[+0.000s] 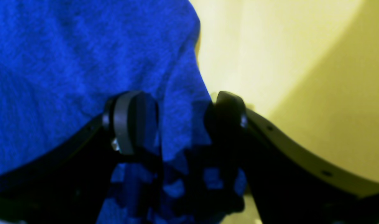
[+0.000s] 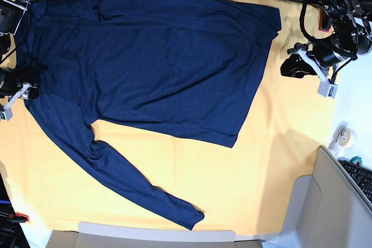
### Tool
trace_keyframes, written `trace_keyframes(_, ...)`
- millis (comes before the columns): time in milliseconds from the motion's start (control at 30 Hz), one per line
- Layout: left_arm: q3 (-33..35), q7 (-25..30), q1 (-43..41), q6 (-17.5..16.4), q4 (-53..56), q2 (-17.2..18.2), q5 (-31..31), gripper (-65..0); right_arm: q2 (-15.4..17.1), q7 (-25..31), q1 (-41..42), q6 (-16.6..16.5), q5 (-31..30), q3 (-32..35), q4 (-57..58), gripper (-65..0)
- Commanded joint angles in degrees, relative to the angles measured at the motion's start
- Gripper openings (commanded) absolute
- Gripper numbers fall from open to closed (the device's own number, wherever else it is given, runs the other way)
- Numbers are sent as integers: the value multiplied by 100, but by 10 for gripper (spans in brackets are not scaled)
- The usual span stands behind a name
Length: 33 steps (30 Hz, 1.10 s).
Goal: Fold the T-shirt properly
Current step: 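Move both grippers to the shirt's side edges and grasp them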
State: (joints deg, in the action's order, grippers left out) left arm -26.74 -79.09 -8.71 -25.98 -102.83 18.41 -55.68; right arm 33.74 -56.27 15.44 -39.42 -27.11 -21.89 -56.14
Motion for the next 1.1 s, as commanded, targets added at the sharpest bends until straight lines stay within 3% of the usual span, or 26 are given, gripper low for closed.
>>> trace_keyframes(0,-38,10,67,9,-87,79,-107,-451,103,40,104,-58,-71,-22,-70,-302)
trace_keyframes(67,-38,10,75,9,-87,79,-98,-451,86,40,104,-58,-62,-13,-70,-306)
trace_keyframes(133,-38,19,84,9,-87,79,-28,-451,77,40,104,-58,-62,13,-70,-352)
trace_keyframes(267,-38,28,128,9,-87,79,183,-451,59,40,104,-58,-62,22,-70,-575)
trace_keyframes(333,-29,19,304,9,-78,79,271,-451,42,40,104,-58,-62,31,-70,-650)
trace_keyframes(500,41,-16,1007,9,608,79,386,-448,-29,40,104,-58,184,4,-70,-650)
trace_keyframes(600,613,89,1675,9,1689,123,386,-448,-160,49,104,-58,386,-22,-114,-650)
trace_keyframes(833,2116,1100,3091,9,3878,123,386,-448,-213,49,113,-58,395,-22,-114,-650)
trace_keyframes(1067,3399,2225,3891,9,5364,106,386,-448,-213,49,113,-58,386,-22,-114,-650)
